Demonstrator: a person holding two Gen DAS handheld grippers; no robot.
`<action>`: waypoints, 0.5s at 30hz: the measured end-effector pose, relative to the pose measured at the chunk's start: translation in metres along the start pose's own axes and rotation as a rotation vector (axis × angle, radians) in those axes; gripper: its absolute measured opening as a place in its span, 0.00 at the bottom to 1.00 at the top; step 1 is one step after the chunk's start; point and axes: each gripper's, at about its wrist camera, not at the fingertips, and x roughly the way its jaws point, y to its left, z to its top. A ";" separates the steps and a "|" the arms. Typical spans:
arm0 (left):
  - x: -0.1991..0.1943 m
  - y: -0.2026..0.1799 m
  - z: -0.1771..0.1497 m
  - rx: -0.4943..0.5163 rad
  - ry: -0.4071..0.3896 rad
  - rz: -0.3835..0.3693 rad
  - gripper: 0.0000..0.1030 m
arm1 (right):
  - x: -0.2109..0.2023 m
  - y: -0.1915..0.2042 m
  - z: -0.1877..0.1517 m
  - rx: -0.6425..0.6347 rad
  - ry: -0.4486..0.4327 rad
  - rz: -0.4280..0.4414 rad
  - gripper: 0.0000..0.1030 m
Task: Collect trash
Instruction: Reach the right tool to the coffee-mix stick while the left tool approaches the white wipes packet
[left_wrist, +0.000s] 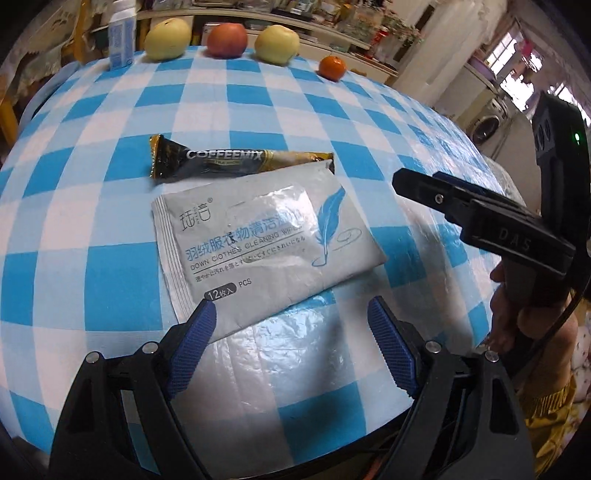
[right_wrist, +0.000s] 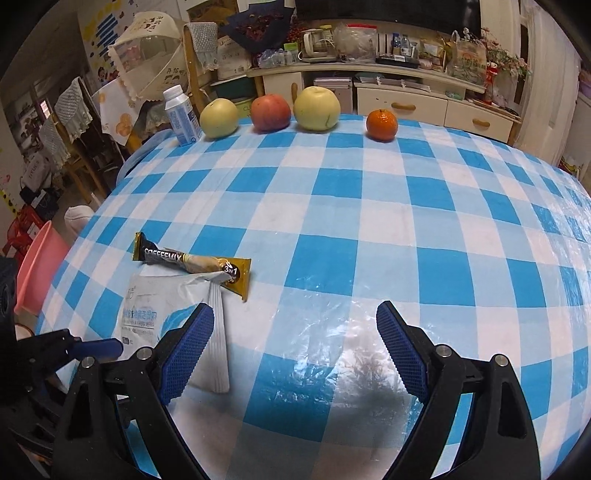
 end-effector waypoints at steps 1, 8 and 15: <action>-0.001 0.002 0.002 -0.019 -0.003 -0.001 0.82 | 0.001 0.000 0.001 0.000 0.006 0.005 0.86; -0.001 0.001 0.010 0.051 -0.026 0.131 0.82 | 0.019 0.008 -0.002 -0.037 0.069 -0.018 0.86; -0.011 -0.036 0.004 0.670 -0.093 0.320 0.82 | 0.021 0.002 0.005 0.021 0.075 0.012 0.86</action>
